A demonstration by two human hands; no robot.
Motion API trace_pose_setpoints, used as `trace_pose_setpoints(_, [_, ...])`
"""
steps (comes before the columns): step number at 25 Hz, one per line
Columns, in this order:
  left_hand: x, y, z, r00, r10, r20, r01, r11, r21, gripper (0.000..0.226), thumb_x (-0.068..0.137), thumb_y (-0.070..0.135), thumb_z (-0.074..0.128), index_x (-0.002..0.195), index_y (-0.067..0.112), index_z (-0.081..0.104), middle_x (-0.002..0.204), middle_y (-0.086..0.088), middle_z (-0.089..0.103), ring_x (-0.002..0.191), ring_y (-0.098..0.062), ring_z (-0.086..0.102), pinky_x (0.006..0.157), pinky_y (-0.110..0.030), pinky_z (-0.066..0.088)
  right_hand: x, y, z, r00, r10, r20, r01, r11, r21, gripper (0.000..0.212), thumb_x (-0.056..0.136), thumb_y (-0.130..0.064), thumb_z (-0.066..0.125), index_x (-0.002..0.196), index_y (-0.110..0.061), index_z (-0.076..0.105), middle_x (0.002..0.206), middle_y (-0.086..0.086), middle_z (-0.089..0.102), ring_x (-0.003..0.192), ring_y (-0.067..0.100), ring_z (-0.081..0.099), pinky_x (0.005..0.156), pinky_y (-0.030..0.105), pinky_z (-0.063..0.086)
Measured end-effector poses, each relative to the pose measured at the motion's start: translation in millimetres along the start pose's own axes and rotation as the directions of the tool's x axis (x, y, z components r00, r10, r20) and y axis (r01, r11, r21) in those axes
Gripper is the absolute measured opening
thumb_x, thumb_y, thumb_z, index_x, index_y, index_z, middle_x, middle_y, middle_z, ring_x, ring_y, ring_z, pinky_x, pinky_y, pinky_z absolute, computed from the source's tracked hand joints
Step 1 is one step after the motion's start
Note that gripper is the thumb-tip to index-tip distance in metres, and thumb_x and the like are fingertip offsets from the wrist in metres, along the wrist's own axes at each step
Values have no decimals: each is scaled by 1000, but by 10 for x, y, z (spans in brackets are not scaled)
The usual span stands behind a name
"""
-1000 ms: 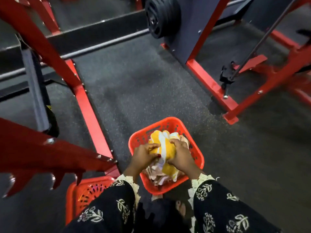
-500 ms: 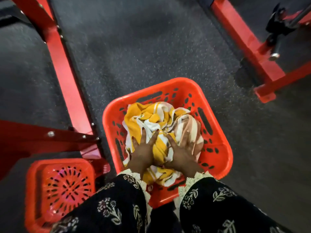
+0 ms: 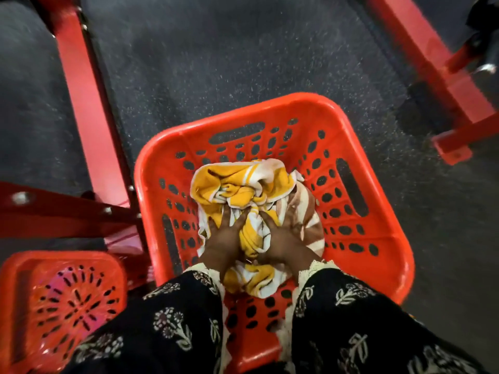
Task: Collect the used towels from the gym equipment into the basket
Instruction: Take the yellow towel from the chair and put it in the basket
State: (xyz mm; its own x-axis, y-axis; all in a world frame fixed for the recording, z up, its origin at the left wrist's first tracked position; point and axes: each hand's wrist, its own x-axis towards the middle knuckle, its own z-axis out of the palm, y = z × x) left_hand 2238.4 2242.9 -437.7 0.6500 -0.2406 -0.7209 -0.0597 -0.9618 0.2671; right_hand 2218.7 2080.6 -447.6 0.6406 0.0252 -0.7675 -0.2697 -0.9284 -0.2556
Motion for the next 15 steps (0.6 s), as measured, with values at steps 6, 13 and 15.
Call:
trace_pose_setpoints(6, [-1108, 370, -788, 998, 0, 62, 4, 998, -63, 105, 79, 34, 76, 154, 24, 3, 160, -20, 12, 145, -40, 21, 117, -44, 25, -1182, -444, -768, 994, 1, -108, 14, 991, 131, 90, 79, -38, 74, 150, -26, 20, 156, 17, 15, 138, 41, 31, 106, 46, 39])
trace_pose_setpoints(13, [-2958, 1268, -2173, 951, 190, -246, -238, 954, -183, 68, 91, 23, 62, 148, 7, 30, 153, -16, 36, 142, -27, 34, 114, -31, 26, -3311, -723, -2186, 916, 132, -379, 67, 880, 469, 50, 91, -26, 60, 135, -5, 49, 136, 18, 53, 130, 32, 46, 104, 32, 32])
trace_pose_setpoints(15, [-3328, 1602, -2512, 911, 202, -358, -310, 910, -274, 60, 89, 18, 64, 143, 4, 41, 145, -17, 47, 135, -29, 44, 112, -34, 31, -3865, -682, -2478, 867, 278, -413, 60, 766, 641, 43, 92, -28, 59, 130, -8, 55, 129, 16, 60, 124, 31, 53, 99, 32, 37])
